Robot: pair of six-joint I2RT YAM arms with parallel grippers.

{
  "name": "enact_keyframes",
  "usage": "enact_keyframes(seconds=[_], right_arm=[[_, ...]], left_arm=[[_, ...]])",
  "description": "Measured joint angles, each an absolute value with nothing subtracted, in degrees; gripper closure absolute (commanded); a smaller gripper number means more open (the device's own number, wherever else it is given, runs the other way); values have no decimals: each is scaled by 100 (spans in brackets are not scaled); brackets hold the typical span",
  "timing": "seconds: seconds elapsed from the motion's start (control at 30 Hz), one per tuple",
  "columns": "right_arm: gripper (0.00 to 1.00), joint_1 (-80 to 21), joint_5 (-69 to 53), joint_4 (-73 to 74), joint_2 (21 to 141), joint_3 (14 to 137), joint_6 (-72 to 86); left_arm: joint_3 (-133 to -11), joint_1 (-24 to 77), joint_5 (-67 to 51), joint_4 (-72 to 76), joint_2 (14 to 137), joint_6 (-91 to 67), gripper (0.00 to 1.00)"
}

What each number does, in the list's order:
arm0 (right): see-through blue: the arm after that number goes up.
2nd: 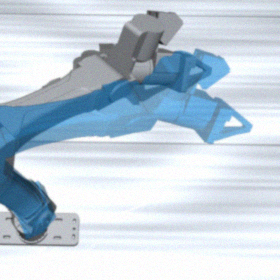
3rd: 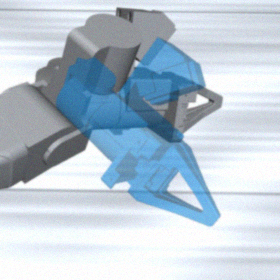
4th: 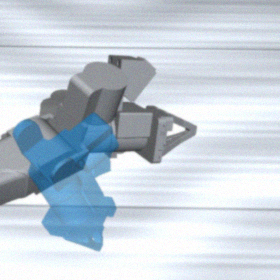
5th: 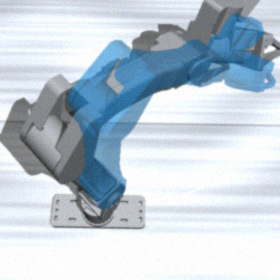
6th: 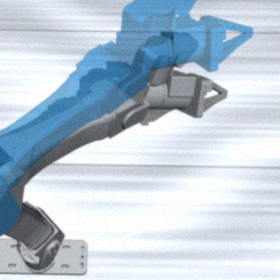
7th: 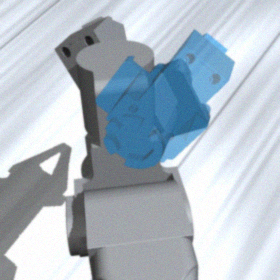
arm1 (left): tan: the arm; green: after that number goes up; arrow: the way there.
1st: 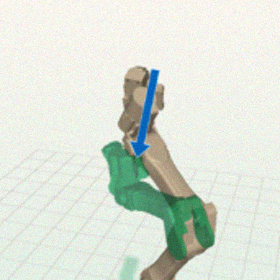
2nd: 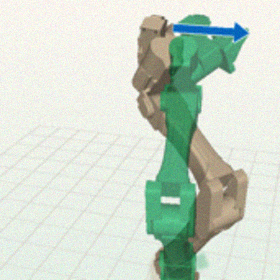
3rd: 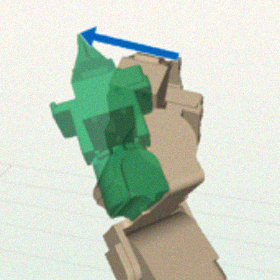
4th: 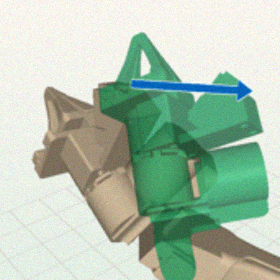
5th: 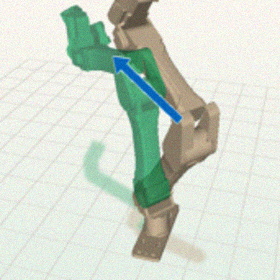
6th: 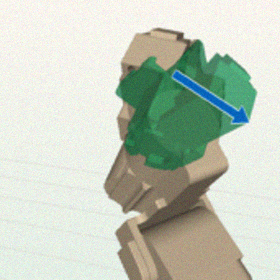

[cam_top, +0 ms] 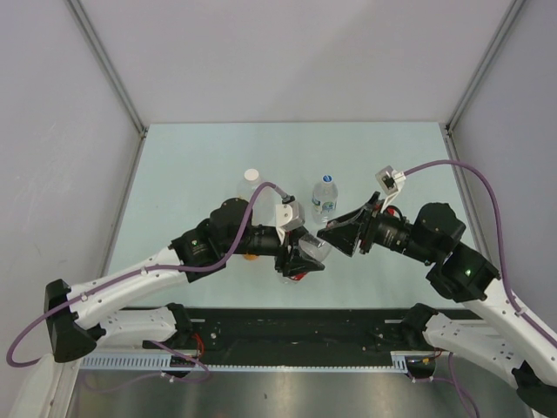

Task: Unscrew the bottle caps

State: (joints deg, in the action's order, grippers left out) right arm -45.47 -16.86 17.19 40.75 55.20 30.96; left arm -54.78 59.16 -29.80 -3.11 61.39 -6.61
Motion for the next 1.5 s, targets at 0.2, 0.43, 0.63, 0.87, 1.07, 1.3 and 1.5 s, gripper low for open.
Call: enact_keyframes(seconds=[0.2,0.43,0.63,0.87,1.07,1.3,1.5], right_arm=[[74,-4565,-1575,1715,3964,5520,3076],[100,-4598,-1564,1715,3909,5518,3081],[100,-4598,-1527,1726,3885,5518,3079],[100,-4589,-1332,1811,3798,5588,3048],[100,-4595,-401,2377,4058,6320,2803],[100,-4442,2235,2934,4860,7463,2239],[100,-3393,3972,2853,6355,8141,1763]], left_arm=[[-5478,5924,-2950,-314,6139,-666,91],[-5478,5942,-2893,-292,6139,-663,57],[-5478,5983,-2687,-301,6132,-690,0],[-5481,5970,-1953,-585,5758,-687,0],[-5660,5972,-1323,-1166,4995,-484,0],[-5653,5972,-792,-1485,3483,-395,0],[-5428,5972,-154,-1402,2596,-401,0]])
